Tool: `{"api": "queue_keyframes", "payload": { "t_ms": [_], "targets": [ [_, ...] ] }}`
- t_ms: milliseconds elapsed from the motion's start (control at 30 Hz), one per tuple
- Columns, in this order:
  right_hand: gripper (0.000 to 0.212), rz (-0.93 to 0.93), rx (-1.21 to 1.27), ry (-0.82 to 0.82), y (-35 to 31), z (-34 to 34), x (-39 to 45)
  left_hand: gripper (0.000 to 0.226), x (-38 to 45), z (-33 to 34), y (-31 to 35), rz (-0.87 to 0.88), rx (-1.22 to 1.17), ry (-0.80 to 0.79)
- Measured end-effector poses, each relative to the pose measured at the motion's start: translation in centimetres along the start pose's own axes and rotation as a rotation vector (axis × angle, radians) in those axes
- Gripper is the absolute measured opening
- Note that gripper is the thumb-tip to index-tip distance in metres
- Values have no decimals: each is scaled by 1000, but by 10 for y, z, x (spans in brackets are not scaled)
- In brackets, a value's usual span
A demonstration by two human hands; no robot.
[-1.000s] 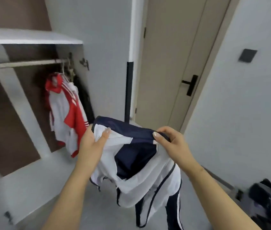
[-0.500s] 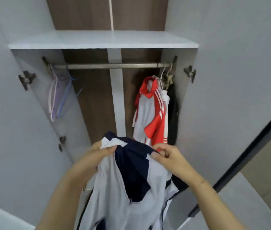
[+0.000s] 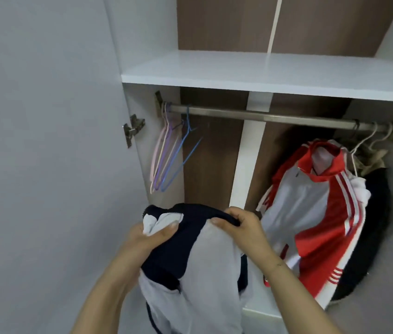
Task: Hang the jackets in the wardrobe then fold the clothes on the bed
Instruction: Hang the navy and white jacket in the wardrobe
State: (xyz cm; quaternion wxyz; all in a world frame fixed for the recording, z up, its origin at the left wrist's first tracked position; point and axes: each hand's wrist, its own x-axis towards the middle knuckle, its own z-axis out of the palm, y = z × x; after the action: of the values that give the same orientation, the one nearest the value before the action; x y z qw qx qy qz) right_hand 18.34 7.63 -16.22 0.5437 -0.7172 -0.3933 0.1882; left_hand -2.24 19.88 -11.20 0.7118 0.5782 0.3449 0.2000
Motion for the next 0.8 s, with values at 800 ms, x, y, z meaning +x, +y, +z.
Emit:
{"api": "queue_keyframes", "payload": {
  "t_ms": [800],
  "targets": [
    [18, 427, 726, -72, -25, 103, 301, 36, 112, -28, 38, 23, -102, 395]
  ]
}}
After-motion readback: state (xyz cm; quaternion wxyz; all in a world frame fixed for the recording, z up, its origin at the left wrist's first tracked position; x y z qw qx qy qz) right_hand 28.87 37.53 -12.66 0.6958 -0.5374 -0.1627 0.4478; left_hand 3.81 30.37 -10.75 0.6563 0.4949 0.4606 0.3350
